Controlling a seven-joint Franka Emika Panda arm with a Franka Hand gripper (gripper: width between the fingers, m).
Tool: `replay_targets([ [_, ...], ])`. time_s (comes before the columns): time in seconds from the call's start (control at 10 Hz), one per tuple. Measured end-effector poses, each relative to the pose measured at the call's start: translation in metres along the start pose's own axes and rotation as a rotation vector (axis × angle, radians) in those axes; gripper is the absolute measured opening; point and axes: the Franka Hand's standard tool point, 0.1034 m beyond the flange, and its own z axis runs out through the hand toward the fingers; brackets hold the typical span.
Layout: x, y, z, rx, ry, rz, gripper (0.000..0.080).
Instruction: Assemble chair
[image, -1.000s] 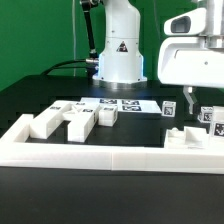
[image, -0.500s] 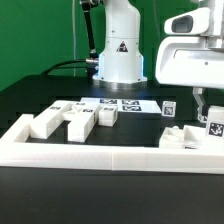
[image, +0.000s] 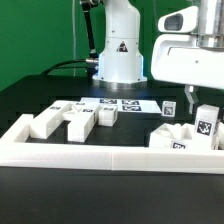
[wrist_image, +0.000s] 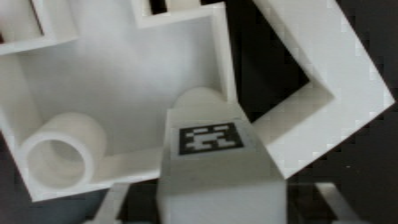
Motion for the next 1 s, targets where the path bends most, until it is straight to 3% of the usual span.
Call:
replay_targets([
  [0.3,-0.001,0.000,-0.003,0.001,-0.002,-0.019,0.0304],
  [0.5,-0.007,0.016,-0.016,0.018,-0.001,-0.134,0.0554],
  [0.6,-0.006,0.024,-0.024,0.025,-0.002,-0.173,0.0554],
  [0.7,-0.002,0.033,-0.031,0.030,-0.003,-0.207,0.0629],
  [0.8,0.001,0.039,-0.037,0.034,-0.001,-0.191,0.0644],
  [1.0,0.000,0.039,-0.035,0.031,-0.002,-0.193,0.0649],
])
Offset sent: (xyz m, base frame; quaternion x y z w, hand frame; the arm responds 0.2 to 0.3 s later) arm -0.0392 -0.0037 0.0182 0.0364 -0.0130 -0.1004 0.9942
